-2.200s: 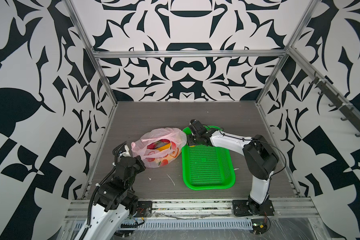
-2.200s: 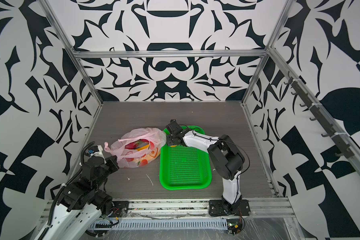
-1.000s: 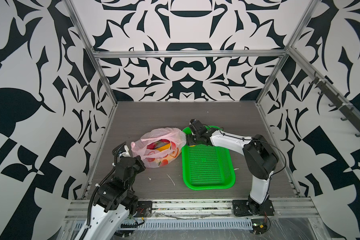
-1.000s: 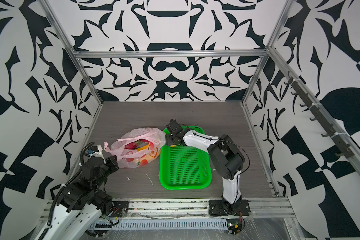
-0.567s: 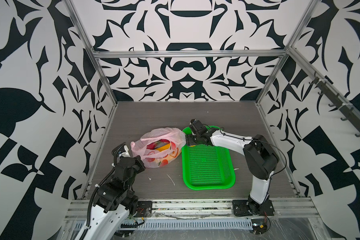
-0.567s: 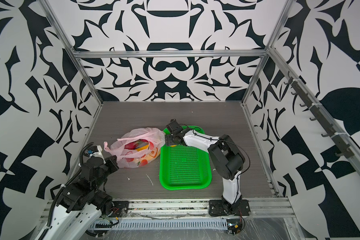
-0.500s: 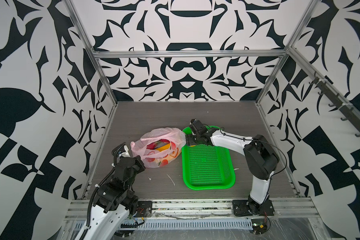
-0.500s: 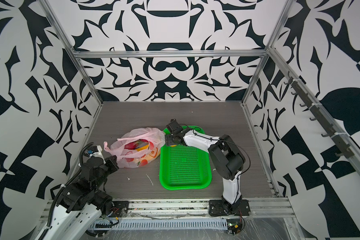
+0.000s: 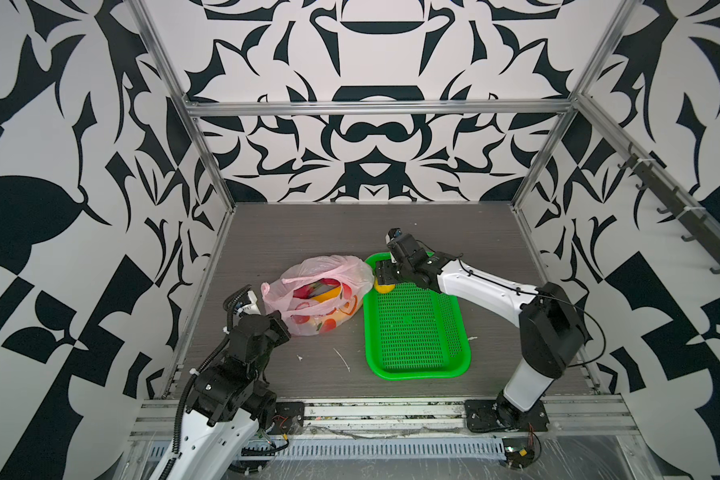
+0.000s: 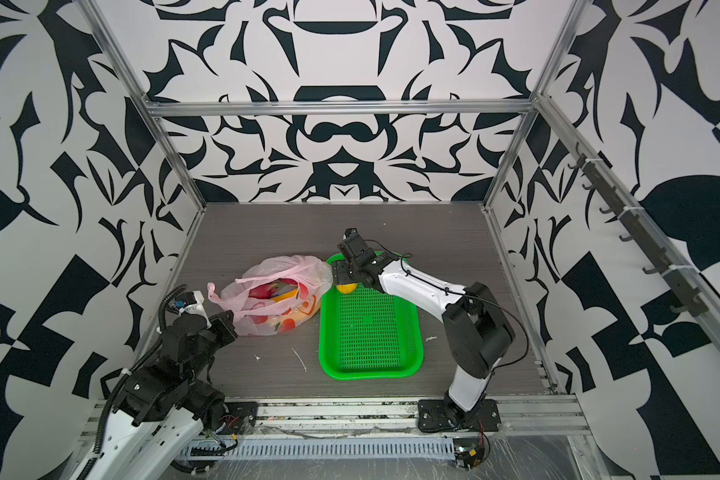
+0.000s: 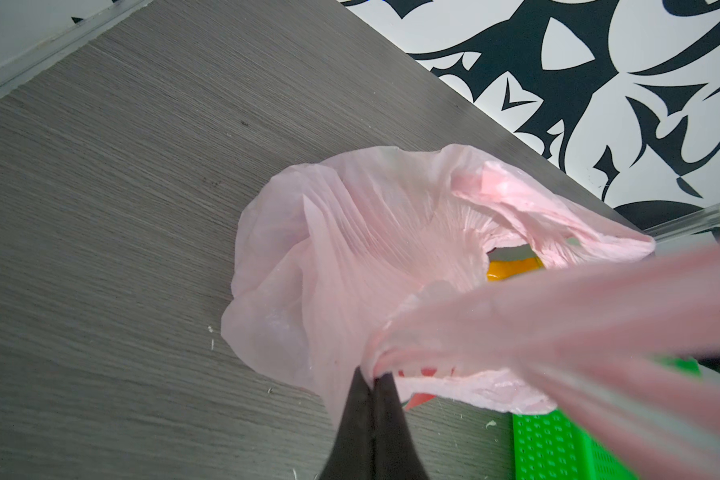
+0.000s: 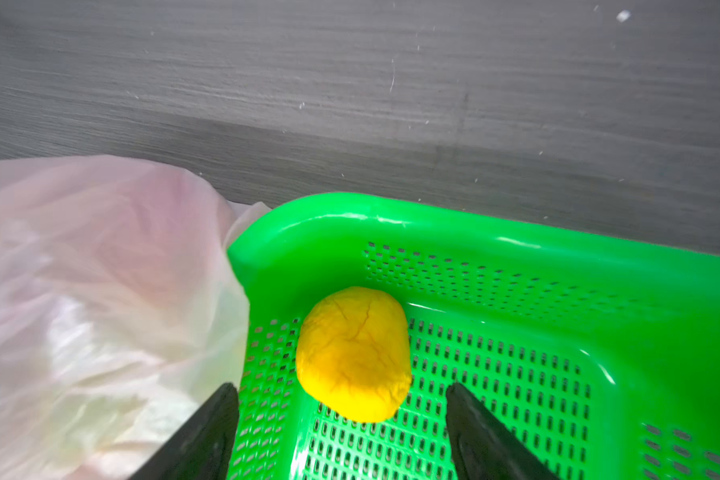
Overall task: Untie the knot of the plastic bag and take out the fruit
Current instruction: 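Open the right gripper and move it back over the pink bag opening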
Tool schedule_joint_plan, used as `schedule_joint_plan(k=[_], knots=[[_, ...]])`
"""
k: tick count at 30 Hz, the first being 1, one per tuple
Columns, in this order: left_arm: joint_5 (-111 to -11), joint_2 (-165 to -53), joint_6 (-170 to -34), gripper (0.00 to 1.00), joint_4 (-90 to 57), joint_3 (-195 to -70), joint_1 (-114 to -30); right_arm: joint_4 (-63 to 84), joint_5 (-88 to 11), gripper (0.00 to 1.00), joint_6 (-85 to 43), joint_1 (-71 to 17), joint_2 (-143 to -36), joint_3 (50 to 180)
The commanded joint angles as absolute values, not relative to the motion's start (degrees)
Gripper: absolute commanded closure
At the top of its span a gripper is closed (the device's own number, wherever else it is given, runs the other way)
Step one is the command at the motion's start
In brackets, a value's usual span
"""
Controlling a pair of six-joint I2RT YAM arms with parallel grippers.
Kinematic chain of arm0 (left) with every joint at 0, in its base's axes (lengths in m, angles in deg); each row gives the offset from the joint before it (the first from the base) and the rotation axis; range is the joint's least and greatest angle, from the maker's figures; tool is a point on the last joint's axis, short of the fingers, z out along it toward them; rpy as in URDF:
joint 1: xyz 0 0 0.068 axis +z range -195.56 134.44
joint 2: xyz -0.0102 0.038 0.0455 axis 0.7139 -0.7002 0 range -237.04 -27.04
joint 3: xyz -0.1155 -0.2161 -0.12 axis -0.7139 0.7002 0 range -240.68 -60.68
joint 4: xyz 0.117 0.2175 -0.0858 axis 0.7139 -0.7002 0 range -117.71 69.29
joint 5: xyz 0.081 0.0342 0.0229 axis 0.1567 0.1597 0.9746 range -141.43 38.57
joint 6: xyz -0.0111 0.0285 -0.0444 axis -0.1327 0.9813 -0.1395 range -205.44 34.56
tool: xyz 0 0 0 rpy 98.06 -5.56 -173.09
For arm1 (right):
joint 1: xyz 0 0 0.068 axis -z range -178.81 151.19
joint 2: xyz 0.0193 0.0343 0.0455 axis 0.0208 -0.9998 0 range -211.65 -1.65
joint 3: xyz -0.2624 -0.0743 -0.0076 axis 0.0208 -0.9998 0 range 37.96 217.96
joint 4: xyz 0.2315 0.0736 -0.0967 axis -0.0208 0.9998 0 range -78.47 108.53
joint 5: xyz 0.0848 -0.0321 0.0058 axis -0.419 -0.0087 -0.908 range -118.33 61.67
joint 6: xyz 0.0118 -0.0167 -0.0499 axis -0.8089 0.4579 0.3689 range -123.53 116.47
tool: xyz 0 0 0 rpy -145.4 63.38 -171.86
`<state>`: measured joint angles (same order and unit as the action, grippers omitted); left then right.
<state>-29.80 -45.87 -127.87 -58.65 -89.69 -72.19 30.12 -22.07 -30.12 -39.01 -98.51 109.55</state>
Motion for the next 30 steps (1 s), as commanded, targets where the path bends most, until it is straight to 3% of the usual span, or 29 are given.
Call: schedule_joint_plan(k=[1,10,20,30], knots=[[-29.72,-46.62,-128.0,1.0,-57.57,-90.96,-72.1,30.99,-21.05,0.21,-28.82,-39.19,-94.75,108.03],[-29.54,-49.25,-127.81,1.0,-56.37,-91.62,-72.1,36.42,-17.81,0.24,-23.17,-41.45,-88.19,106.93],[-30.14,-49.91,-127.49,1.0,-56.24,-91.98,-72.1,42.2,-8.1,0.32,-15.88,-49.97,-82.15,111.39],[-30.76,-48.74,-127.53,1.0,-57.87,-92.27,-72.1,41.26,-4.6,0.42,-8.41,-60.1,-85.24,119.55]])
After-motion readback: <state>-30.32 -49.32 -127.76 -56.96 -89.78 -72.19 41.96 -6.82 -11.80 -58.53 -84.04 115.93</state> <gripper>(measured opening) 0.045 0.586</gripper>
